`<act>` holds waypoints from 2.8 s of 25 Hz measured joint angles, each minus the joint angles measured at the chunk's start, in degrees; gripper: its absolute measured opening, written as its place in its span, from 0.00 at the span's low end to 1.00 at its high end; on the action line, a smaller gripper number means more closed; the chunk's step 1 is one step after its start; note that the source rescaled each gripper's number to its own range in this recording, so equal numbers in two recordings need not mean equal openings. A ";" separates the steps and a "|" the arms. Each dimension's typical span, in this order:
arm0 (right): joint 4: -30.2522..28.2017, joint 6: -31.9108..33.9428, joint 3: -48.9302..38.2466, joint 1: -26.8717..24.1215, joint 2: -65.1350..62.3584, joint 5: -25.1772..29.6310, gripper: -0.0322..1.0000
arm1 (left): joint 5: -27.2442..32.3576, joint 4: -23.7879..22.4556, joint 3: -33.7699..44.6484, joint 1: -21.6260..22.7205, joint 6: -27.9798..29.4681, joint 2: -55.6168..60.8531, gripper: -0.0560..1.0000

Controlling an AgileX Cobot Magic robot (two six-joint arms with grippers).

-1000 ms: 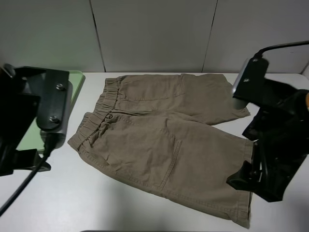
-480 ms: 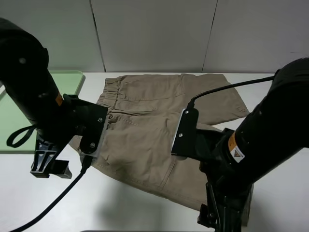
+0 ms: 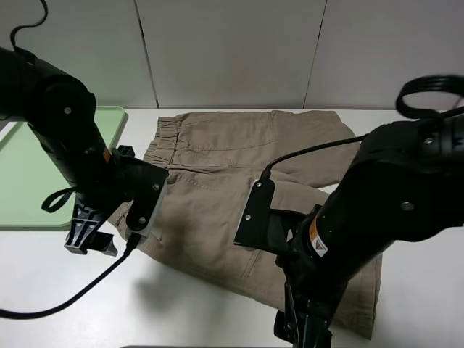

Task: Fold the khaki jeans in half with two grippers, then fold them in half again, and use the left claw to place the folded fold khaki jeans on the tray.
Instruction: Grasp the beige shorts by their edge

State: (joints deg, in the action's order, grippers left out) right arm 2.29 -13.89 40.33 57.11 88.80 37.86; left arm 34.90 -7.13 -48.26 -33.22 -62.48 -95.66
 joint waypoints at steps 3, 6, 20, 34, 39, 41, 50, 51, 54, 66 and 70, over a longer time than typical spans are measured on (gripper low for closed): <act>-0.78 1.96 0.04 0.00 2.54 -0.09 1.00 | -1.82 0.06 0.00 2.50 -2.20 -0.22 0.90; -0.90 2.22 0.04 0.00 4.50 -0.48 1.00 | -4.39 1.37 0.00 4.27 -5.43 -0.22 0.90; -1.20 3.09 0.04 0.00 6.37 -4.98 1.00 | -7.48 3.59 0.00 5.21 -13.63 -4.80 0.89; -6.15 8.28 -1.96 0.00 9.50 -7.58 1.00 | -9.62 3.65 -0.07 5.25 -16.32 -12.56 0.88; -9.35 11.21 -5.12 0.00 9.50 -12.09 1.00 | -10.14 3.65 -0.07 5.25 -16.37 -12.83 0.87; -10.63 12.79 -6.37 -0.27 9.50 -13.71 1.00 | -10.28 3.65 -0.07 5.25 -16.37 -12.83 0.85; -11.44 15.06 -10.20 -6.22 9.50 -18.52 1.00 | -10.59 3.65 -0.07 5.25 -16.39 -12.83 0.81; -11.44 15.06 -10.58 -6.27 9.50 -18.88 1.00 | -10.59 3.65 -0.07 5.25 -16.39 -12.83 0.81; -11.44 15.06 -10.88 -6.27 9.50 -19.53 1.00 | -10.65 3.65 -0.07 5.25 -16.39 -12.83 0.77; -11.39 15.06 -10.94 -6.27 9.50 -19.92 0.44 | -11.78 3.71 -0.11 5.25 -16.43 -12.83 0.09; -11.44 15.06 -10.94 -6.27 9.50 -20.05 0.11 | -11.82 3.75 -0.11 5.25 -16.43 -12.83 0.06</act>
State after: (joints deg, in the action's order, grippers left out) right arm -9.15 1.17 29.39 50.84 98.30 17.81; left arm 23.08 -3.38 -48.37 -27.96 -78.91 -108.48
